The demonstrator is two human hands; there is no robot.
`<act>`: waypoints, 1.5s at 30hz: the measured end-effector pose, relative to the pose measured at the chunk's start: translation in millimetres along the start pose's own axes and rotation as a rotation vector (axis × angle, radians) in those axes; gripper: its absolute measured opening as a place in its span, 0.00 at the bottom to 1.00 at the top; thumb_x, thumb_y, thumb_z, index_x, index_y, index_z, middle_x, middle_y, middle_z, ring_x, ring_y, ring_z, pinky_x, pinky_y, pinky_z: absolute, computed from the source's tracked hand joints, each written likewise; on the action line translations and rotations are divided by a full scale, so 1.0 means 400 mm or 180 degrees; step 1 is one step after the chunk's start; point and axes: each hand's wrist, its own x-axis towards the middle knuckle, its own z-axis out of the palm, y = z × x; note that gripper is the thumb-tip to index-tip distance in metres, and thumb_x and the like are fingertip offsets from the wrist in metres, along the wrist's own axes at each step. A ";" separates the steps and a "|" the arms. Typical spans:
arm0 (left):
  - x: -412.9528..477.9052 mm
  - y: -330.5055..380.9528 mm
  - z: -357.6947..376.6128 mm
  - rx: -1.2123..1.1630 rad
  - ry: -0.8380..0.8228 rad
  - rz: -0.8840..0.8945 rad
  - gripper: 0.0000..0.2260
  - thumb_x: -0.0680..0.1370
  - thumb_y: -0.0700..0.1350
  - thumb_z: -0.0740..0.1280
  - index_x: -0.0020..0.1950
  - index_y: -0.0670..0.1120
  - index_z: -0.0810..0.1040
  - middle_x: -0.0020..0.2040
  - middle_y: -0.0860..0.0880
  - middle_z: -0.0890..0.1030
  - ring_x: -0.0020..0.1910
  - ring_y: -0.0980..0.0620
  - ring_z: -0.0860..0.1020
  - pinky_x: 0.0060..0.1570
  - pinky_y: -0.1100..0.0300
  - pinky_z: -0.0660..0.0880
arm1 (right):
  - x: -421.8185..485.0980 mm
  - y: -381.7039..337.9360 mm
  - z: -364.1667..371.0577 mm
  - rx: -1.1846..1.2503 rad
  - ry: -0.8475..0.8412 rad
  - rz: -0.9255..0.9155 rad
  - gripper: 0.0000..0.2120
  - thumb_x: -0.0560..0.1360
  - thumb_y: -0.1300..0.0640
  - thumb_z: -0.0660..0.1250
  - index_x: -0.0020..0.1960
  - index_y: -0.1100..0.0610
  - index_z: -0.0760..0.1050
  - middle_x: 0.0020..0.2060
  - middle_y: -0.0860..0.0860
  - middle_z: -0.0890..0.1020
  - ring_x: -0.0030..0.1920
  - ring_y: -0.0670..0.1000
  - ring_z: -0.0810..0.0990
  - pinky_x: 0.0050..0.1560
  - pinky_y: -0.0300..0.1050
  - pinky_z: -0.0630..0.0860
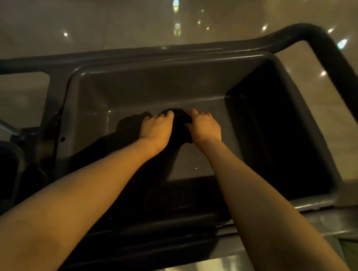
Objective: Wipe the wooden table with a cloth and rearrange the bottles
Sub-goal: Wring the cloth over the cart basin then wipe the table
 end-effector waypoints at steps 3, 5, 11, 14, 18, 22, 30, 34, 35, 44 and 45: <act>-0.016 0.044 -0.043 -0.0137 0.0204 0.0152 0.12 0.79 0.42 0.59 0.62 0.42 0.66 0.58 0.39 0.78 0.57 0.39 0.76 0.49 0.47 0.71 | -0.046 0.023 -0.064 0.0056 0.0291 0.0070 0.14 0.77 0.54 0.62 0.61 0.58 0.70 0.56 0.58 0.79 0.60 0.59 0.73 0.47 0.49 0.72; -0.026 0.086 -0.077 -0.0219 0.0385 0.0303 0.12 0.80 0.44 0.58 0.61 0.43 0.67 0.57 0.40 0.78 0.56 0.40 0.76 0.46 0.47 0.72 | -0.087 0.044 -0.114 0.0105 0.0521 0.0147 0.14 0.77 0.54 0.62 0.61 0.58 0.71 0.56 0.58 0.79 0.59 0.59 0.75 0.47 0.50 0.73; -0.107 0.250 -0.167 -0.0343 0.0898 0.1003 0.11 0.80 0.45 0.58 0.61 0.43 0.67 0.54 0.41 0.78 0.53 0.42 0.76 0.38 0.52 0.68 | -0.264 0.150 -0.254 0.0227 0.0997 0.0349 0.13 0.78 0.55 0.62 0.61 0.56 0.72 0.53 0.57 0.81 0.56 0.58 0.77 0.46 0.50 0.74; -0.169 0.347 -0.221 -0.0504 0.1101 0.1275 0.10 0.80 0.44 0.58 0.59 0.41 0.68 0.53 0.40 0.78 0.52 0.41 0.76 0.37 0.53 0.66 | -0.366 0.207 -0.325 0.0294 0.1226 0.0449 0.13 0.77 0.55 0.62 0.61 0.57 0.72 0.54 0.58 0.81 0.56 0.59 0.78 0.45 0.49 0.72; -0.243 0.493 -0.305 -0.0800 0.1252 0.1583 0.10 0.80 0.43 0.59 0.59 0.41 0.69 0.53 0.39 0.78 0.53 0.40 0.75 0.37 0.52 0.67 | -0.512 0.289 -0.422 0.0407 0.1730 0.0611 0.13 0.76 0.55 0.63 0.60 0.58 0.74 0.54 0.59 0.82 0.56 0.61 0.78 0.46 0.50 0.73; -0.331 0.662 -0.347 -0.1199 0.1249 0.1908 0.08 0.79 0.42 0.60 0.56 0.40 0.70 0.54 0.38 0.77 0.53 0.38 0.75 0.43 0.48 0.71 | -0.688 0.385 -0.483 0.0511 0.2101 0.0926 0.15 0.76 0.55 0.63 0.61 0.56 0.74 0.54 0.59 0.82 0.55 0.61 0.79 0.44 0.48 0.71; -0.612 1.075 -0.246 -0.1152 0.0431 0.3263 0.09 0.78 0.39 0.59 0.57 0.38 0.72 0.54 0.34 0.76 0.52 0.35 0.75 0.46 0.50 0.71 | -1.171 0.632 -0.421 0.0652 0.2180 0.2394 0.14 0.79 0.55 0.60 0.61 0.60 0.73 0.56 0.61 0.80 0.57 0.60 0.78 0.45 0.45 0.71; -0.809 1.252 -0.159 -0.0949 -0.0181 0.3968 0.13 0.78 0.40 0.59 0.62 0.39 0.71 0.57 0.33 0.76 0.55 0.34 0.75 0.51 0.48 0.73 | -1.444 0.689 -0.339 0.0535 0.2237 0.3319 0.16 0.79 0.53 0.59 0.64 0.57 0.72 0.59 0.60 0.79 0.59 0.60 0.77 0.53 0.50 0.74; -0.863 1.292 -0.136 -0.0918 -0.0323 0.4143 0.13 0.78 0.40 0.59 0.62 0.39 0.71 0.58 0.34 0.76 0.56 0.35 0.75 0.52 0.48 0.72 | -1.510 0.695 -0.316 0.0471 0.2248 0.3561 0.16 0.79 0.52 0.60 0.64 0.57 0.72 0.59 0.60 0.79 0.58 0.61 0.78 0.52 0.50 0.74; -1.297 1.501 0.006 -0.0870 -0.0791 0.6109 0.07 0.75 0.38 0.62 0.50 0.37 0.76 0.50 0.35 0.80 0.50 0.35 0.76 0.45 0.47 0.70 | -1.967 0.646 -0.146 0.0477 0.2326 0.5451 0.15 0.78 0.51 0.61 0.59 0.60 0.72 0.56 0.62 0.79 0.57 0.63 0.77 0.49 0.53 0.74; -1.338 1.512 0.017 -0.0899 -0.0878 0.6310 0.07 0.75 0.38 0.63 0.49 0.37 0.77 0.50 0.36 0.81 0.51 0.36 0.76 0.45 0.47 0.70 | -2.004 0.631 -0.132 0.0540 0.2322 0.5642 0.15 0.78 0.50 0.61 0.59 0.60 0.72 0.56 0.62 0.79 0.57 0.62 0.77 0.49 0.52 0.73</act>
